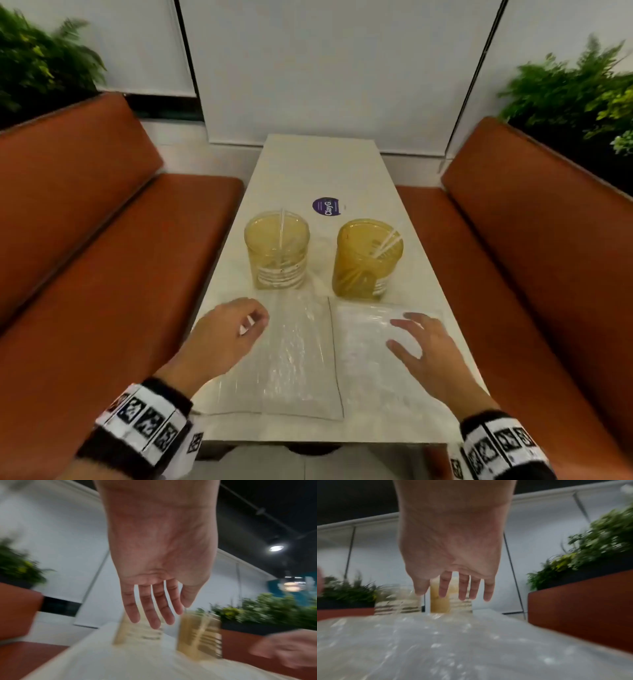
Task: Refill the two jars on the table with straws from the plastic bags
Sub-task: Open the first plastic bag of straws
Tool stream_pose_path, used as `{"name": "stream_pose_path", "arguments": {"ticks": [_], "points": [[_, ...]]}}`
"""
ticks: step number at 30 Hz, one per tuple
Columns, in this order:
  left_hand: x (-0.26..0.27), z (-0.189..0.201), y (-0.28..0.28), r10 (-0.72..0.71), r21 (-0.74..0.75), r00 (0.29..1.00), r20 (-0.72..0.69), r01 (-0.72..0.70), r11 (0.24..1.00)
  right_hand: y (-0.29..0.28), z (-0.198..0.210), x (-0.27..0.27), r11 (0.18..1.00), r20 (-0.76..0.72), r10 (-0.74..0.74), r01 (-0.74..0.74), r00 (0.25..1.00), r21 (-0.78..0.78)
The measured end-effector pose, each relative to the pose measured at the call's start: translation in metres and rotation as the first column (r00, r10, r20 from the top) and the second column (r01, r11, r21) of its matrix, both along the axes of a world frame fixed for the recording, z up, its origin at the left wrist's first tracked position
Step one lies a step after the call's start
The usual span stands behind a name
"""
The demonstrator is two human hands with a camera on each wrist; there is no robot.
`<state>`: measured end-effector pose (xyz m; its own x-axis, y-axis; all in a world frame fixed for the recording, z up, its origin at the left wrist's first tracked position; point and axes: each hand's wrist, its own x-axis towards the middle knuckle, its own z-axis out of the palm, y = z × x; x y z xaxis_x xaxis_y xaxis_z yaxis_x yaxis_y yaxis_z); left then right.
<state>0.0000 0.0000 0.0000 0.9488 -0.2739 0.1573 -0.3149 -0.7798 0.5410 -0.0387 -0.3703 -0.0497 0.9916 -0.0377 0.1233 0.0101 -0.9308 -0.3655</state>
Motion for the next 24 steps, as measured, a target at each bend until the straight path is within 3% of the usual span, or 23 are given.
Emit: {"name": "stream_pose_path", "arguments": {"ticks": [5,8,11,14,17,21,24], "points": [[0.006,-0.014,-0.067,-0.157,0.047,0.972,-0.176,0.167,0.985,0.039,-0.02,0.016,0.997,-0.171,0.068,-0.075,0.983,-0.034],[0.003,-0.024,-0.079,-0.178,0.07,0.956,-0.233,0.199,0.978,0.044,-0.027,0.013,1.0,-0.079,0.012,-0.012,0.997,-0.003],[-0.003,-0.031,-0.089,-0.205,0.141,0.959,-0.193,0.234,0.962,0.047,-0.024,0.01,1.0,-0.007,-0.024,0.024,1.0,0.007],[-0.011,-0.031,-0.097,-0.236,0.187,0.961,-0.144,0.26,0.947,0.042,-0.013,0.007,0.982,0.071,-0.102,0.089,0.992,0.166],[-0.023,-0.017,-0.11,-0.232,0.062,0.947,-0.223,0.251,0.966,0.039,0.008,0.005,0.934,0.202,-0.189,0.112,0.961,0.338],[-0.035,0.007,-0.131,-0.177,-0.197,0.949,-0.261,0.127,0.972,0.041,0.037,0.0,0.797,0.224,-0.268,0.085,0.937,0.598],[-0.032,0.024,-0.139,-0.082,-0.419,0.971,-0.226,-0.021,0.908,0.046,0.049,-0.007,0.762,0.241,-0.245,0.033,0.939,0.647]]}}
